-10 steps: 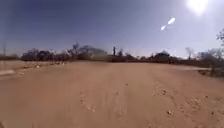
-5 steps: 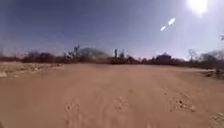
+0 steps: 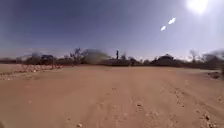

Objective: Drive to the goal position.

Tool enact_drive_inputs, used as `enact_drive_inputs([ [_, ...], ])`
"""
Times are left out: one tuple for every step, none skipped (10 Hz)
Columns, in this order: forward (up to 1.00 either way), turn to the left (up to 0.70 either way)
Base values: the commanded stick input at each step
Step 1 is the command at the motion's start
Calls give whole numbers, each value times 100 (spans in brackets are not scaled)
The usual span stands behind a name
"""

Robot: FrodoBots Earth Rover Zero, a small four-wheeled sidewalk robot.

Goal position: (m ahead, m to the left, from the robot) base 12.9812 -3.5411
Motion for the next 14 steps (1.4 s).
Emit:
enact_drive_inputs([
  [100, 0],
  [100, 0],
  [100, 0],
  [100, 0],
  [100, 0],
  [100, 0],
  [100, 0],
  [100, 0],
  [100, 0],
  [100, 0],
  [100, 0],
  [100, 0],
  [100, 0],
  [100, -8],
])
